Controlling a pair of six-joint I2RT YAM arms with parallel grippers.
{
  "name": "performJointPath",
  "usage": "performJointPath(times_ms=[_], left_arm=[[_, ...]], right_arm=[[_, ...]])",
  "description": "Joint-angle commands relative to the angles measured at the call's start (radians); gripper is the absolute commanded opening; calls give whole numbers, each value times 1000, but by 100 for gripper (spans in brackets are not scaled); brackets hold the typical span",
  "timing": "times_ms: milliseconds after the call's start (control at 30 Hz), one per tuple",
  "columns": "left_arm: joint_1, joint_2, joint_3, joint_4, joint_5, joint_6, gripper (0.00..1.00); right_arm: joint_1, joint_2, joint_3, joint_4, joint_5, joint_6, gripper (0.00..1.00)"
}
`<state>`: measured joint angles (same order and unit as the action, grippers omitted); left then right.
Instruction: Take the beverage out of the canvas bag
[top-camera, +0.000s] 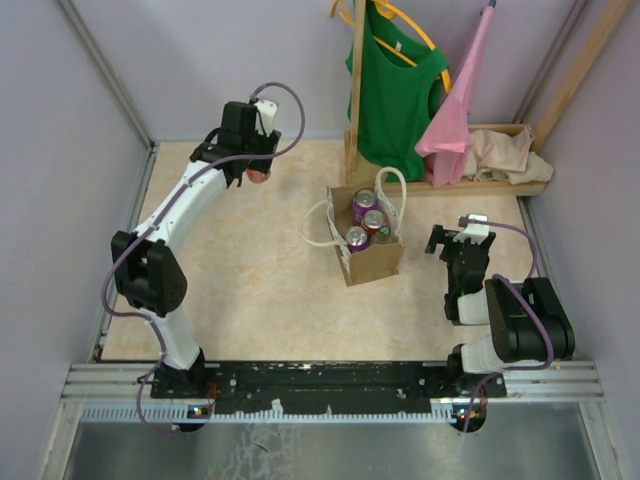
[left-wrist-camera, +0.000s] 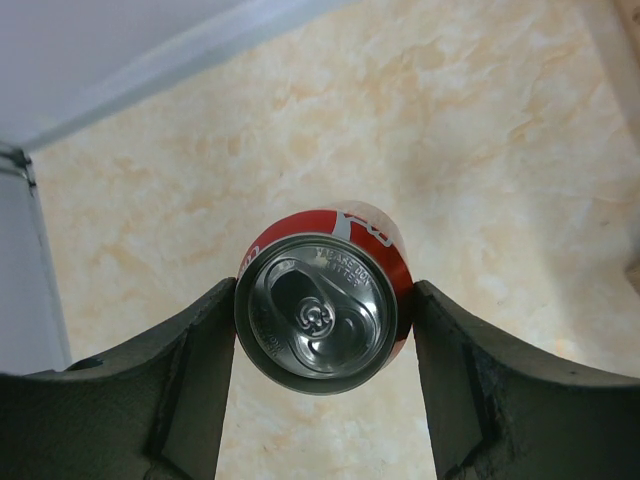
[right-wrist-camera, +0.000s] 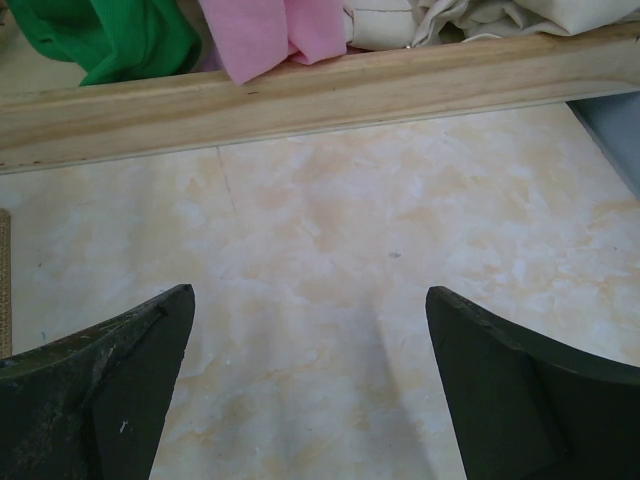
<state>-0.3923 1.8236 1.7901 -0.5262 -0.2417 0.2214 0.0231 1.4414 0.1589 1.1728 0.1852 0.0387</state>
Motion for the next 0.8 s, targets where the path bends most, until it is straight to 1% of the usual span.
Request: performJointPath(times_ms=[0, 100, 233, 467, 667, 767], left_arm=[[37, -30, -90, 257, 17, -91, 0], [50, -5, -120, 312, 3, -114, 0], [65, 69, -83, 301, 0, -130, 0], [105, 150, -95, 329, 20, -185, 0], [110, 186, -82, 304, 29, -195, 0], [113, 194, -68, 274, 11, -193, 0]], right_arm=[[-2, 0, 21, 43, 0, 9, 99], [-2, 1, 21, 44, -1, 9, 99], [-2, 1, 21, 44, 0, 8, 99], [-2, 1, 21, 43, 0, 8, 99], [-2, 1, 21, 44, 0, 9, 99], [-2, 1, 21, 43, 0, 8, 99]])
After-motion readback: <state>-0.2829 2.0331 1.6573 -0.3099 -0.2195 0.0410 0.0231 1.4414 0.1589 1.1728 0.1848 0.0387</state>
